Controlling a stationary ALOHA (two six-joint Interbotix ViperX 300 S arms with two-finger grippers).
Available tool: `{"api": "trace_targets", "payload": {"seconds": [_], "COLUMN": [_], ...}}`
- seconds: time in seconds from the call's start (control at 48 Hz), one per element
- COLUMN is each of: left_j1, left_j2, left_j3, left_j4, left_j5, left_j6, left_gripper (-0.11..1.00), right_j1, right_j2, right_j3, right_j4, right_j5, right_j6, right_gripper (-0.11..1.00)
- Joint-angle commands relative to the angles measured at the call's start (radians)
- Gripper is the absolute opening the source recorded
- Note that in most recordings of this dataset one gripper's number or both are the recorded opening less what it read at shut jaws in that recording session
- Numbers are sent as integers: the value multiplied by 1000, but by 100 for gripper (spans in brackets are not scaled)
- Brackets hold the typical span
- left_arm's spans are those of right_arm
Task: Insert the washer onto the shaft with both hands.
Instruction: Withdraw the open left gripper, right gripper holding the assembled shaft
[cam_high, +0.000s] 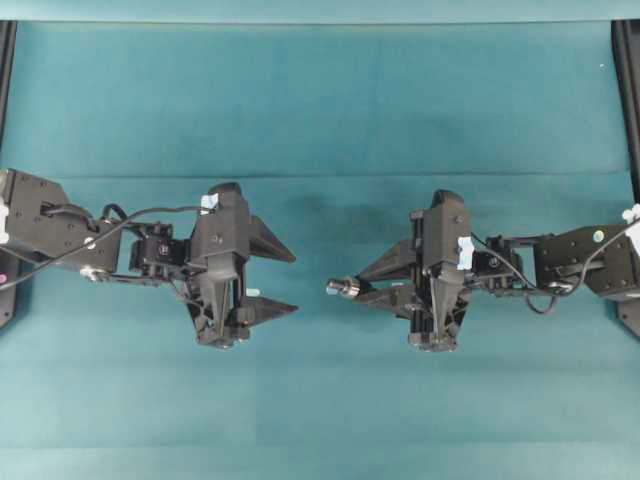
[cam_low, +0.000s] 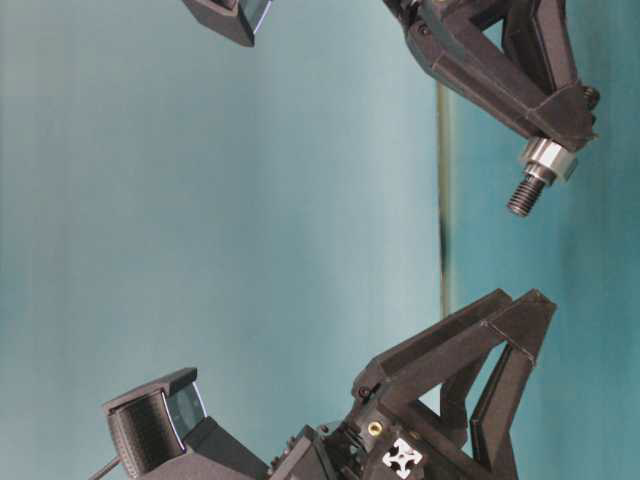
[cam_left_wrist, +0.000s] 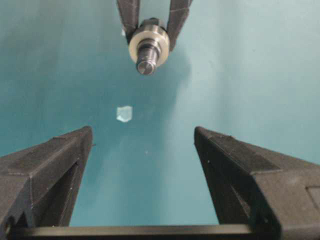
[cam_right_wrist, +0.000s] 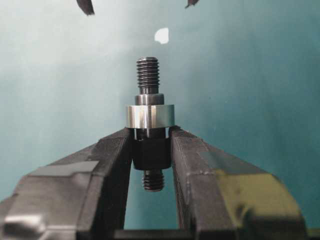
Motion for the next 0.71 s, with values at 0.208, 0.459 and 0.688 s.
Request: {"api": "trace_targets", "payload": {"seconds": [0.208, 0.459, 0.688], "left_j1": [-2, -2, -2], "left_j2": [-17, -17, -17], "left_j3": [-8, -9, -8], "left_j4": [2, 2, 2], "left_j5": [-3, -3, -2], "left_j6": [8, 9, 8], "left_gripper": [89, 89, 89], "right_j1": [3, 3, 3], "right_j2": [-17, -17, -18], "right_j3": [-6, -6, -8], "right_j4": [2, 2, 2], "right_j5": [-6, 0, 0], "right_j6": [8, 8, 8], "right_gripper": [0, 0, 0]}}
